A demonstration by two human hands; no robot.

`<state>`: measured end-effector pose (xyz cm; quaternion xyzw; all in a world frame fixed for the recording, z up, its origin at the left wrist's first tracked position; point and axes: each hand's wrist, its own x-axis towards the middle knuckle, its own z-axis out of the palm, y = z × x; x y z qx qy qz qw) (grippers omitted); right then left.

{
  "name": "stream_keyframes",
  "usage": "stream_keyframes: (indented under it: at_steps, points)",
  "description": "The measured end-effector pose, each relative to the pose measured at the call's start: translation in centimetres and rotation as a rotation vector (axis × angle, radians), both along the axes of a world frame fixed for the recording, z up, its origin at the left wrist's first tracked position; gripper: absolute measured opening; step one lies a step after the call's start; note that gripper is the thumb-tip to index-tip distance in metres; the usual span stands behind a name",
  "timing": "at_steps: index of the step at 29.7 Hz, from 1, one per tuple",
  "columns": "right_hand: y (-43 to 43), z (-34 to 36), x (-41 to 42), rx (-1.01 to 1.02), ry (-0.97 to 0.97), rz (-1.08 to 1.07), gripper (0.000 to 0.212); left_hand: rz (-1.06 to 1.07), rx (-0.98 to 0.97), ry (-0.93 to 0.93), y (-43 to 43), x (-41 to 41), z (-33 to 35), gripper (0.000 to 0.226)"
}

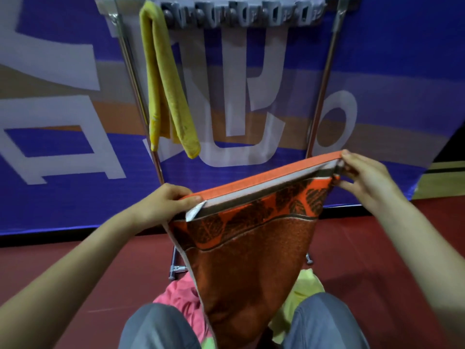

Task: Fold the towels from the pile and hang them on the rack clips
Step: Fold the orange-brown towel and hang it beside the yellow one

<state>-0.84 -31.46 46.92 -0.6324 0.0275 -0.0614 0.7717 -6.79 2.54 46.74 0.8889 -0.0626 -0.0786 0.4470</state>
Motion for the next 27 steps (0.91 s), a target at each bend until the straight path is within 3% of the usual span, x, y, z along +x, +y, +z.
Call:
stream_keyframes:
  at_steps: [2, 5, 13, 18, 27]
  points:
    - [-0.3, -0.3, -0.1, 0.004, 0.022, -0.028, 0.043, 0.029, -0.015, -0.022, 0.3, -0.5, 0.0, 0.023]
    - [-0.5, -0.3, -0.3, 0.023, 0.050, -0.069, 0.025, 0.068, -0.052, -0.028, 1.1, -1.2, -0.3, 0.019]
    - [-0.2, -1.0, -1.4, -0.071, 0.106, -0.129, 0.012, 0.293, -0.375, 0.057, 1.2, -2.5, -1.1, 0.014]
    - [2.5, -1.6, -2.9, -0.084, 0.144, -0.042, 0.009, 0.250, -0.466, 0.072, -2.5, -2.4, -0.8, 0.015]
    - [10.4, -3.7, -7.0, -0.101, 0.076, 0.307, 0.014, 0.240, -0.601, 0.059, -8.5, -3.1, -1.7, 0.022]
